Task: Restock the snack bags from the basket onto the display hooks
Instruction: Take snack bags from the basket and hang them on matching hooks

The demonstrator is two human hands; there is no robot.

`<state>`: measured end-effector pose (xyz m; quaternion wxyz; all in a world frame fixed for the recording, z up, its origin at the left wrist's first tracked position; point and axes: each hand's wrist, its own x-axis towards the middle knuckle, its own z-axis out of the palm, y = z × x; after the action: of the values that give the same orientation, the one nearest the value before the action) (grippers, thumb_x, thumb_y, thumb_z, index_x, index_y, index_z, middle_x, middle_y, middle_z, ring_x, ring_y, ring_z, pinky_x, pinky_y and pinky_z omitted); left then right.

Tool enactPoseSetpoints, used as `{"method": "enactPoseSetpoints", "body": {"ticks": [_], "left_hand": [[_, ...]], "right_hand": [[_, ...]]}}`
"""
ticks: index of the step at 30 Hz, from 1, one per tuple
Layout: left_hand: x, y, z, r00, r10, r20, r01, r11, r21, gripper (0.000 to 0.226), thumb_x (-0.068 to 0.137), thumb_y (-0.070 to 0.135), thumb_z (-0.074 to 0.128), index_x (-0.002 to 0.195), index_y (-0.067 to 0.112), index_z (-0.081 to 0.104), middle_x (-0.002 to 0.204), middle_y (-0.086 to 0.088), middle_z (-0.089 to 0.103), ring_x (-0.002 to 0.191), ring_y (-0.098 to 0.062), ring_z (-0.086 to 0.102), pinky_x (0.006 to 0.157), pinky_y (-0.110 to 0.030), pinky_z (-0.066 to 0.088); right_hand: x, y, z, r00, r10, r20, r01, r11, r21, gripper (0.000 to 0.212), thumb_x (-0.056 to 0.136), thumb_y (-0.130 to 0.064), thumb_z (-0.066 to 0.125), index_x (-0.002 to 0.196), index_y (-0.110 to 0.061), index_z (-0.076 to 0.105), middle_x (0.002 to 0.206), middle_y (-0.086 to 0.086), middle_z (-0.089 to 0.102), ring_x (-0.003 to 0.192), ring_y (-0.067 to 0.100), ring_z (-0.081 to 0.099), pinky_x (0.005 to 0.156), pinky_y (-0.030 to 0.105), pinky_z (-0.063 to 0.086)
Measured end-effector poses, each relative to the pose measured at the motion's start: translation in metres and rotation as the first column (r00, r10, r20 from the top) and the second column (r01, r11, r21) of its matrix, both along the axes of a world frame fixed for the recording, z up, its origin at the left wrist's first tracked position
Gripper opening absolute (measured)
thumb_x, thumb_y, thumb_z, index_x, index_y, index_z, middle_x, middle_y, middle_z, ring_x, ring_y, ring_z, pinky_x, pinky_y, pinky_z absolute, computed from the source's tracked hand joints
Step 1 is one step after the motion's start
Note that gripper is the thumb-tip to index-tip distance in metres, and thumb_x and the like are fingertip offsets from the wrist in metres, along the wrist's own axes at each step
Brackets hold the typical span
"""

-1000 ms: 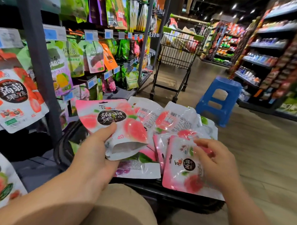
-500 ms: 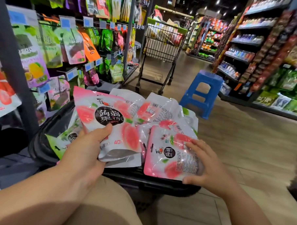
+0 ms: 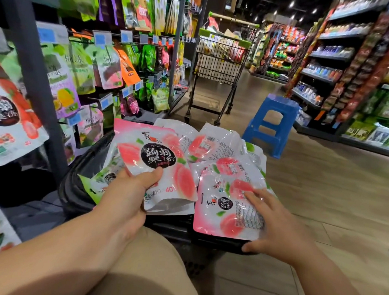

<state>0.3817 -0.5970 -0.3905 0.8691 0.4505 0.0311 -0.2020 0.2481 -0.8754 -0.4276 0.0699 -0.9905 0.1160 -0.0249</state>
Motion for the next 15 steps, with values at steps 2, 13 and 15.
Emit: {"method": "enactPoseSetpoints", "body": {"ticks": [2,13,15], "left_hand": [[0.000,0.003,0.000,1.000,-0.007,0.009,0.007,1.000,0.010,0.044,0.086,-0.005,0.063,0.128,0.007,0.057,0.109,-0.018,0.073,0.087,-0.031,0.073,0.063,-0.046,0.061],[-0.004,0.017,0.000,0.997,-0.071,0.030,0.070,0.996,0.057,0.048,0.075,-0.004,0.066,0.123,0.002,0.061,0.106,-0.022,0.072,0.091,-0.036,0.070,0.070,-0.047,0.061],[-0.002,0.012,0.004,0.997,-0.072,-0.002,0.072,0.997,0.031,0.049,0.078,-0.005,0.065,0.127,0.001,0.059,0.109,-0.022,0.071,0.089,-0.036,0.070,0.065,-0.048,0.062]], "right_hand": [[-0.002,0.001,-0.004,0.999,-0.004,0.052,0.004,1.000,0.000,0.126,0.048,-0.075,0.075,0.154,-0.045,0.014,0.148,-0.023,0.007,0.139,0.003,0.026,0.107,0.022,0.036],[-0.013,0.002,-0.029,0.887,0.106,0.450,-0.075,0.993,-0.087,0.057,0.068,-0.051,0.064,0.123,-0.035,0.063,0.114,-0.017,0.060,0.099,0.010,0.061,0.078,0.027,0.051],[-0.013,0.005,-0.025,0.859,0.059,0.508,-0.072,0.997,0.007,0.047,0.072,-0.052,0.062,0.116,-0.037,0.066,0.110,-0.025,0.062,0.097,0.002,0.060,0.074,0.023,0.050]]}}
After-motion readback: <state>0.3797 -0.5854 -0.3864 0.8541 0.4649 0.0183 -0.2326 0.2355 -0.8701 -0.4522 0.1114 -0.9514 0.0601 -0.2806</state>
